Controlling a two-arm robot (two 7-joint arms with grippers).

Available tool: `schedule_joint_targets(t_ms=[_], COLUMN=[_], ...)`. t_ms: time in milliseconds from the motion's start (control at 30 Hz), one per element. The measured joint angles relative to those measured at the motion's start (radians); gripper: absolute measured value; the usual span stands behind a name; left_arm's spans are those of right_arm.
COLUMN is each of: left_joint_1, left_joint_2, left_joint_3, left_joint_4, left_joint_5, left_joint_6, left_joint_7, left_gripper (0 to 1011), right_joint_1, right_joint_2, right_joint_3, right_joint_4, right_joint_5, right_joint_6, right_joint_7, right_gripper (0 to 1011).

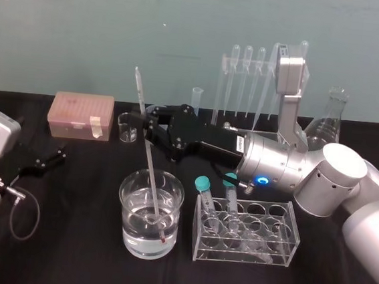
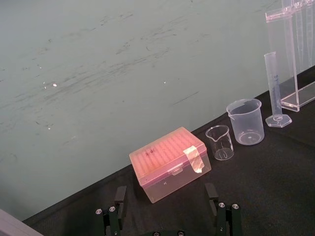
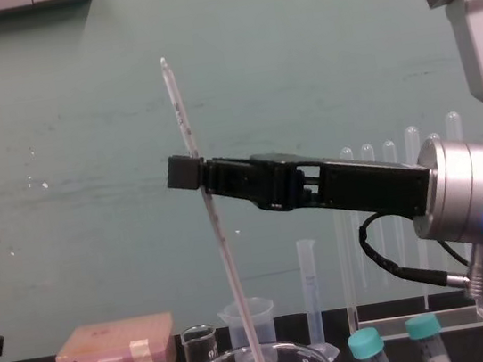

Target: Hold the thermometer with one hand and immerse one end into the beaker, then reinsert it into the test tube rack.

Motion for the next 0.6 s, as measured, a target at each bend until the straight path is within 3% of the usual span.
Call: schedule_joint_targets(t_ms=[600], left_joint_1=[0.0], left_joint_2=[0.0], left_joint_3=[0.0], left_joint_4=[0.0], left_joint_5=[0.0], left_joint_6=[0.0], left_joint_7=[0.0], left_gripper=[1008], right_joint_1=[0.011], right_joint_2=[-0.005], right_joint_3=[-0.009], right_joint_4=[0.014], right_joint_5=[-0.009], right_joint_6=[-0.008], right_joint_7=[0.019], right_gripper=[57])
